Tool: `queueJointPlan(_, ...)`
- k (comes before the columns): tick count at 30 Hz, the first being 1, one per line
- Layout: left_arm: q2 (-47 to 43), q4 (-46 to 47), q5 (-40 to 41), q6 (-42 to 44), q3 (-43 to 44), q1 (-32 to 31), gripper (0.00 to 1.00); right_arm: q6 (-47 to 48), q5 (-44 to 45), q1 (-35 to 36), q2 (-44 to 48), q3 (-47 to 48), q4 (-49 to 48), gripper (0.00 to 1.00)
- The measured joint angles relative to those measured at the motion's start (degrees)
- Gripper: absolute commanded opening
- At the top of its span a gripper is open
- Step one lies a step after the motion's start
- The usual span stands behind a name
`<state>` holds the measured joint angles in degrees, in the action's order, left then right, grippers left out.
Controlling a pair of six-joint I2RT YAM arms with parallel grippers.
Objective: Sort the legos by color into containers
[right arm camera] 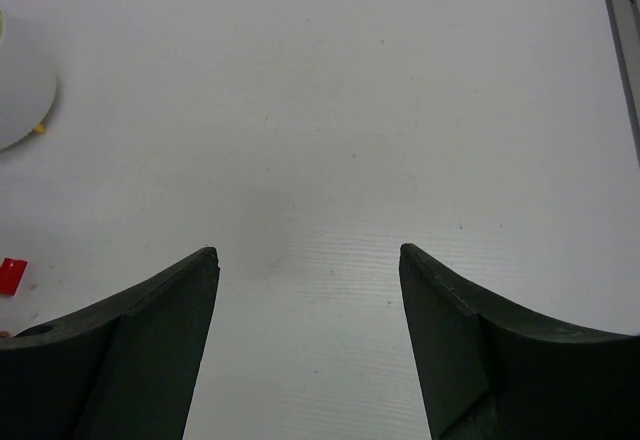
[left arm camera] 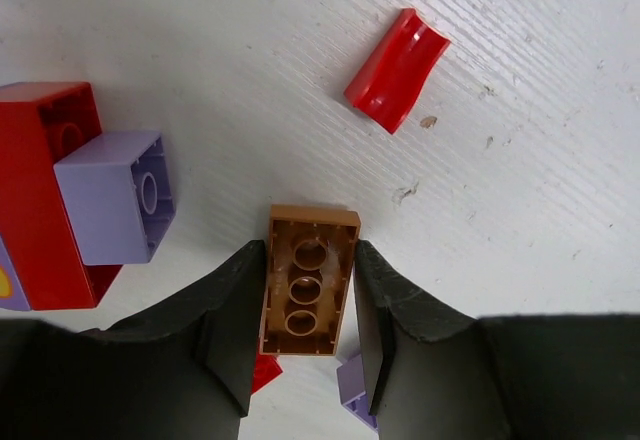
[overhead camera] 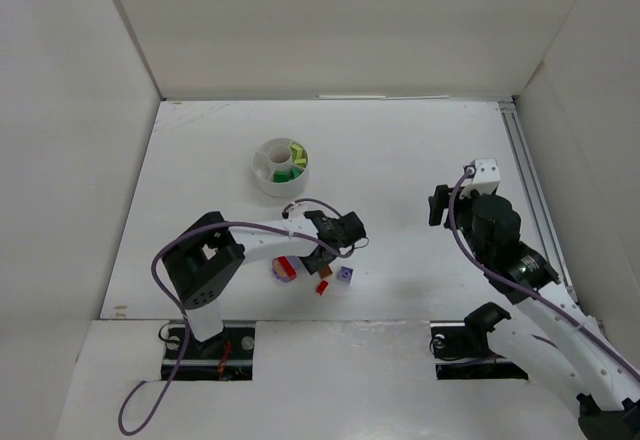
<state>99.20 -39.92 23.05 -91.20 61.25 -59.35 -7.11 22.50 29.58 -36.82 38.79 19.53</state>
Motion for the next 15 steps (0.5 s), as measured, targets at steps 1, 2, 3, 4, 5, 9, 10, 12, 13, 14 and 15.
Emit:
queueJointPlan(1,0.1,0.0,0.1,0.2,0.2,-0.2,0.25,0.0,0.0,0.0,0.3,0.0,0.0,0.78)
queueJointPlan(2,0.2,-0.2,0.2,0.3,0.4,-0.3,0.24,0.0,0.0,0.0,0.6,0.0,0.0,0.78)
queueJointPlan(3,0.2,-0.3,0.3,0.5,0.5,-0.4,0.24,0.0,0.1,0.0,0.9,0.0,0.0,0.78)
queueJointPlan(4,0.2,-0.6,0.7,0.7,0.7,-0.4,0.24,0.0,0.2,0.0,1.0,0.0,0.0,0.78)
queueJointPlan(5,0.1,-0.9,1.2,0.8,1.0,-0.5,0.24,0.0,0.3,0.0,1.1,0.0,0.0,0.78)
queueJointPlan(9,-0.8,-3.1,4.0,0.9,2.8,-0.5,0.24,0.0,0.5,0.0,1.2,0.0,0.0,0.78)
queueJointPlan(10,-1.1,-4.7,5.3,0.7,4.1,-0.5,0.24,0.0,0.5,0.0,1.2,0.0,0.0,0.78)
queueJointPlan(12,-1.8,-8.2,9.1,0.2,7.6,-0.5,0.26,0.0,0.6,0.0,1.2,0.0,0.0,0.78)
queueJointPlan(13,-2.0,-10.6,11.4,-0.2,10.3,-0.4,0.26,0.0,0.7,0.0,1.2,0.0,0.0,0.78)
queueJointPlan(14,-2.2,-12.5,13.7,-0.4,13.0,-0.1,0.26,0.0,0.7,0.0,1.2,0.0,0.0,0.78)
queueJointPlan(15,-2.4,-14.2,16.1,-0.5,15.7,0.2,0.26,0.0,0.7,0.0,1.2,0.0,0.0,0.78)
